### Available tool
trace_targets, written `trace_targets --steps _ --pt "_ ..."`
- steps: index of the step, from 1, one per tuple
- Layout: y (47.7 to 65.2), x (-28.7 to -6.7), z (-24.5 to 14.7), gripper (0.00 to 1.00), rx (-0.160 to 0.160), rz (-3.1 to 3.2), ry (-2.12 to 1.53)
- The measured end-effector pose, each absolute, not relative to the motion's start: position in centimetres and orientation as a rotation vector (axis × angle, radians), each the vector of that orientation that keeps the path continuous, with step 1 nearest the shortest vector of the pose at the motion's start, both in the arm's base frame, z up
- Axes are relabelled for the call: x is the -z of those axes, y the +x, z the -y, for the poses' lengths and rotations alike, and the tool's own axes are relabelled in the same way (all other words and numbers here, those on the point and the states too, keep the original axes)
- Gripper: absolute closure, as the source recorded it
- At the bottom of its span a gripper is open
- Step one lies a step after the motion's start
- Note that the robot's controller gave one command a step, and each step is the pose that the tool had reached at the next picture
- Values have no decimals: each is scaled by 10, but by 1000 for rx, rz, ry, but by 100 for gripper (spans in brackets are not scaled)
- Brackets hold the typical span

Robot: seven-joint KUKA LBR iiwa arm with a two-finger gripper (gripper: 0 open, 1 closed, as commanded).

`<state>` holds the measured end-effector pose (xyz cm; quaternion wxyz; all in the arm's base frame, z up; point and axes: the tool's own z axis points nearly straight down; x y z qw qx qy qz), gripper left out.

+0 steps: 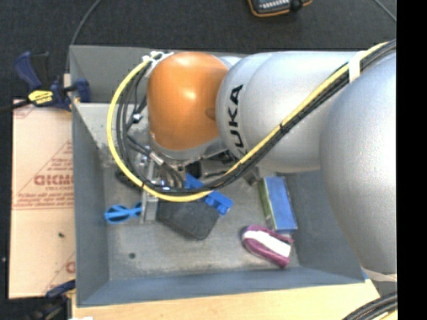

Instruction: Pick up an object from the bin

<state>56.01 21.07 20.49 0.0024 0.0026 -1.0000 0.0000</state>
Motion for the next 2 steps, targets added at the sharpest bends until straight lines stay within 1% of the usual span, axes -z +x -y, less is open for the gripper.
trace_targets --steps 1,2 --pt "562 -210 -209 0 3 3144 0" --pt "558 -72 -150 0 8 3150 -16"
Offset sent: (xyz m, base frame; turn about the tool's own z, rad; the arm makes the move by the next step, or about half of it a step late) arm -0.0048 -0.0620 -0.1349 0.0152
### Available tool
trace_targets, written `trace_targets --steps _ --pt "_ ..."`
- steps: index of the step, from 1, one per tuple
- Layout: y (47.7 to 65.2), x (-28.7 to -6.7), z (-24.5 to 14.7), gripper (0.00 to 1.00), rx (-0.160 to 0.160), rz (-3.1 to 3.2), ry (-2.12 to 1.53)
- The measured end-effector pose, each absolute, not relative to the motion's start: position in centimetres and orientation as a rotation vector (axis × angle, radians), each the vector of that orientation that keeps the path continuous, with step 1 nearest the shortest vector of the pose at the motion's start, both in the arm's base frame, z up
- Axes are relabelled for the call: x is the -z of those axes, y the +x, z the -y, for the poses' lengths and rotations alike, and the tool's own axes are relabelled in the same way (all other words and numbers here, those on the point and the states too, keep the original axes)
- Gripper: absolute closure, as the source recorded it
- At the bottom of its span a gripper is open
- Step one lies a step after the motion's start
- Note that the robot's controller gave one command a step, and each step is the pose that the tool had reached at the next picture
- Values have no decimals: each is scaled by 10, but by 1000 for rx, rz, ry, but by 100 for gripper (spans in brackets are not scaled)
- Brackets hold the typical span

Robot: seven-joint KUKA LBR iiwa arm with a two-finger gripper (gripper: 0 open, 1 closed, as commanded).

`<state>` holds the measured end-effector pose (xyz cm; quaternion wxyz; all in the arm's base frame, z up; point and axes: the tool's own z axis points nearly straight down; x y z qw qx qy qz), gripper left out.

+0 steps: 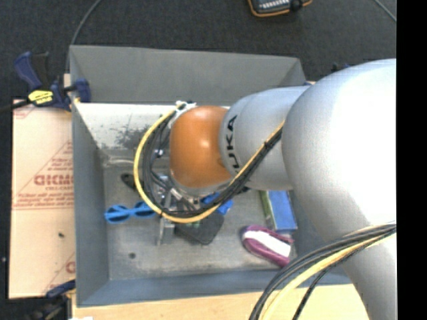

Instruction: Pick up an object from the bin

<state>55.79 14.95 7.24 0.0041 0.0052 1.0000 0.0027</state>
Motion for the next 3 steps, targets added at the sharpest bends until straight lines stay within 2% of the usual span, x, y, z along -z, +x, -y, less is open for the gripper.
trace_targets --steps 1,2,3 --pt "550 -73 -118 0 -14 -3119 -67" --pt "558 -74 -144 0 -16 -3121 -9" --pt "554 -75 -122 0 -17 -3115 -51"
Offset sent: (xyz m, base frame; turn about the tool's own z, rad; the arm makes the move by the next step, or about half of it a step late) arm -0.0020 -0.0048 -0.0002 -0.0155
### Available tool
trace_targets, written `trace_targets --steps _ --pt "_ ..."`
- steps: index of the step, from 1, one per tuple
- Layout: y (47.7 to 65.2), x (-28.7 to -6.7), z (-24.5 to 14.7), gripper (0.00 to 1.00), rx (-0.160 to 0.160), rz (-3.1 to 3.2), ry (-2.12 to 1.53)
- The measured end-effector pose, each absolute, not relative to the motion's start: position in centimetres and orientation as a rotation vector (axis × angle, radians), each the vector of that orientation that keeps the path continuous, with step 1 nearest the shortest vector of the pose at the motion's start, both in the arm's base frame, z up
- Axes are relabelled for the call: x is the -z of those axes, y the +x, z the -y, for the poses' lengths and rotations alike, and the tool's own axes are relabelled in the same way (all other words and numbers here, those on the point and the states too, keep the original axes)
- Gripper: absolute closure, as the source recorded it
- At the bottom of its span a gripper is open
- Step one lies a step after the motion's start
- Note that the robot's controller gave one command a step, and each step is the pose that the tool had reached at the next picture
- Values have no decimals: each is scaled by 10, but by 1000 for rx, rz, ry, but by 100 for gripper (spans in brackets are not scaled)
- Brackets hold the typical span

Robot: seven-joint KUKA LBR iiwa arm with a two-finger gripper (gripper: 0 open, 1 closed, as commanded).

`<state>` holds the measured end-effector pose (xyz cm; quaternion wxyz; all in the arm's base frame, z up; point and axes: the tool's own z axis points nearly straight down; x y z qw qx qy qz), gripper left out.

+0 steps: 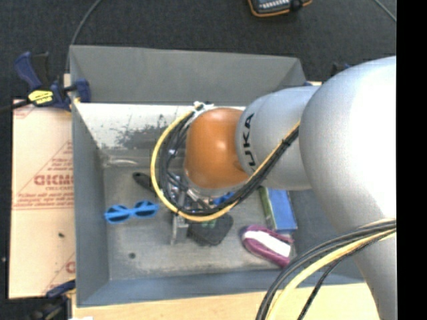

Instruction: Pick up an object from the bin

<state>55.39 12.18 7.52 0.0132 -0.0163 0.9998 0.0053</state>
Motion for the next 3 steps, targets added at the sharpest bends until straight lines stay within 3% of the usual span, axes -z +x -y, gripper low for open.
trace_targets --steps 1,3 --pt "567 -71 -205 100 -17 -3106 -228" --pt "567 -73 -205 100 -19 -3105 -226"
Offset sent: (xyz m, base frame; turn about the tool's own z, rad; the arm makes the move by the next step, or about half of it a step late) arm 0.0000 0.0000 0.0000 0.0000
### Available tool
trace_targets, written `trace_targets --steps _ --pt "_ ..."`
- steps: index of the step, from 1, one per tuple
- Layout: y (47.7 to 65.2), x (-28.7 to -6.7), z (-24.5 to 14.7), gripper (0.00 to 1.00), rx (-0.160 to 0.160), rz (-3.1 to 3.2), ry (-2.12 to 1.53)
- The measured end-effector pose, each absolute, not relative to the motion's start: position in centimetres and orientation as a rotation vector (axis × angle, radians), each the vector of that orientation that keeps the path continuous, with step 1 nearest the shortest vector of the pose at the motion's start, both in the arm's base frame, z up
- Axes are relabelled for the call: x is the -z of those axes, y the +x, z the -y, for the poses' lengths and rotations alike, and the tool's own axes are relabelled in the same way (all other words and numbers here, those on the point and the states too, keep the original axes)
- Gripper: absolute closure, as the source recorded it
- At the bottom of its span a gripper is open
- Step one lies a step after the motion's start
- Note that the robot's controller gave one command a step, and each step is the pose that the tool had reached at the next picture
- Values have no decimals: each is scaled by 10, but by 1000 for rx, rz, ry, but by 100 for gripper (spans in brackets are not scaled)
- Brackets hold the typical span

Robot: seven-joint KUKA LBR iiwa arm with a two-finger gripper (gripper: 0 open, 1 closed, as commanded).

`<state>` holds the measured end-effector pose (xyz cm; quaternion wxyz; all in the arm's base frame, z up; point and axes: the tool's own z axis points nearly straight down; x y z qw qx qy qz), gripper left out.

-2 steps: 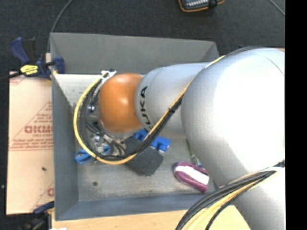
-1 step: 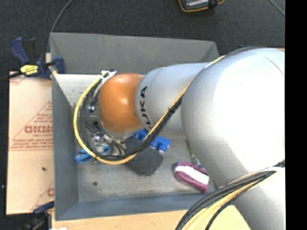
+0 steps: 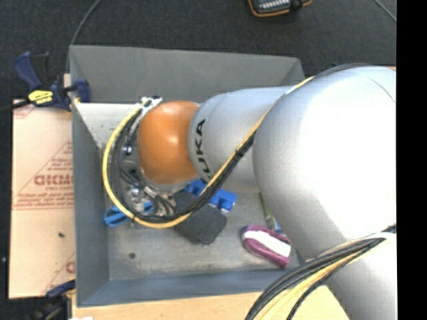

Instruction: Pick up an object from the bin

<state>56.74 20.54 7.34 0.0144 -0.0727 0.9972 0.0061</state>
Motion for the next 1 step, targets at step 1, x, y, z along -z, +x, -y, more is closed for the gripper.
trace_targets --steps 1 --pt "565 -91 -204 100 -15 -3115 -226"
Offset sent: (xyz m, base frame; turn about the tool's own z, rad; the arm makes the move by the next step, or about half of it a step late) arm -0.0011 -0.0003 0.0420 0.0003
